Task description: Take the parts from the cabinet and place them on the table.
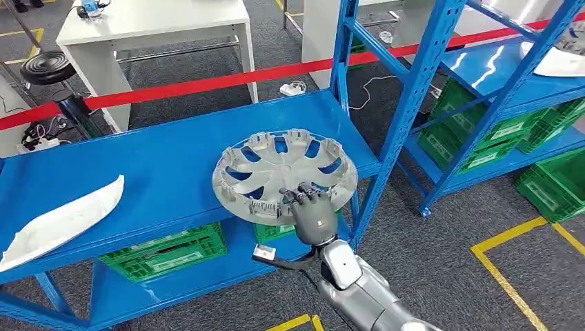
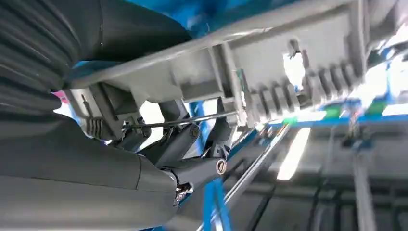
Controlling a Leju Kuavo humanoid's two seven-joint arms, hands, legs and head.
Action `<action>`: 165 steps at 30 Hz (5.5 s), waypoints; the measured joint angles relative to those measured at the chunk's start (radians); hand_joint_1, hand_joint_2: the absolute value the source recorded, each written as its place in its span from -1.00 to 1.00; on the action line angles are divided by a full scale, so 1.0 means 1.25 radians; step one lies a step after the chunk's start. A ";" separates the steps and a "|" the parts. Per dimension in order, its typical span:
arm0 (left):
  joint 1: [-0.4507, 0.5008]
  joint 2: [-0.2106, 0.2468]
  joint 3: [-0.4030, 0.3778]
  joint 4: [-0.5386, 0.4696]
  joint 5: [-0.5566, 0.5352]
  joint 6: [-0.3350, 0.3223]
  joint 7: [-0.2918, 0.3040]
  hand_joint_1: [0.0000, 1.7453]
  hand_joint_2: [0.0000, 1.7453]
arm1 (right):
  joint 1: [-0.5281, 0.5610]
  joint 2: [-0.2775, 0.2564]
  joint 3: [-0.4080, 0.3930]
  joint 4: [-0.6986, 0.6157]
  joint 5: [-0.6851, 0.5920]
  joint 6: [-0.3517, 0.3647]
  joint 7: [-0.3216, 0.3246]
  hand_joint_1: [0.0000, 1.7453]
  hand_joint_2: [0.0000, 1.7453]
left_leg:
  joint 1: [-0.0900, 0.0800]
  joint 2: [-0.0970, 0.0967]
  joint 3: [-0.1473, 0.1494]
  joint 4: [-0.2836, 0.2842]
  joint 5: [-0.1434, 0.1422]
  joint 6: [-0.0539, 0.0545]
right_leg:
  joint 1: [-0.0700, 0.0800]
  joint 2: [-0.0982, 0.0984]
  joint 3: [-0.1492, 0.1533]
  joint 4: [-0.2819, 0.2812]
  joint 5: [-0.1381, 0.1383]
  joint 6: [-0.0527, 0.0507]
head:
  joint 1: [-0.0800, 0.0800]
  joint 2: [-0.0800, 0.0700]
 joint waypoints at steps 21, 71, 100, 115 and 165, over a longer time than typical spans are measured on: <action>-0.002 0.000 -0.002 0.000 -0.023 -0.016 -0.011 -1.00 -1.00 | -0.345 -0.382 0.577 -0.125 0.001 0.057 0.382 1.00 1.00 | -0.001 -0.001 -0.001 0.000 0.000 0.001 | -0.001 0.000 -0.001 0.000 0.001 0.001 | 0.000 0.000; -0.002 0.006 -0.002 0.000 -0.022 -0.064 -0.028 -1.00 -1.00 | -0.654 -0.430 0.618 -0.253 0.000 -0.022 0.382 1.00 1.00 | -0.001 -0.002 -0.002 0.000 0.001 0.001 | -0.001 -0.001 -0.002 0.000 0.001 0.001 | 0.000 0.000; -0.004 0.016 0.006 -0.001 -0.016 -0.087 -0.039 -1.00 -1.00 | -0.632 -0.402 0.630 -0.276 -0.001 -0.019 0.381 1.00 1.00 | 0.001 -0.001 -0.072 0.029 0.055 -0.001 | -0.011 0.001 0.041 0.026 -0.066 0.011 | 0.006 0.000; -0.008 0.017 0.007 -0.003 -0.030 -0.108 -0.053 -1.00 -1.00 | -0.566 -0.384 0.645 -0.272 0.000 -0.006 0.382 1.00 1.00 | 0.000 -0.006 0.031 0.012 -0.033 -0.011 | -0.007 -0.003 -0.051 0.017 0.037 -0.002 | 0.009 0.000; -0.003 0.023 0.045 -0.003 -0.037 -0.085 -0.038 -1.00 -1.00 | -0.113 -0.012 0.048 -0.380 0.000 -0.099 -0.294 1.00 1.00 | 0.003 0.002 -0.126 0.027 0.079 -0.018 | -0.002 -0.006 0.086 -0.008 -0.080 -0.024 | 0.011 0.000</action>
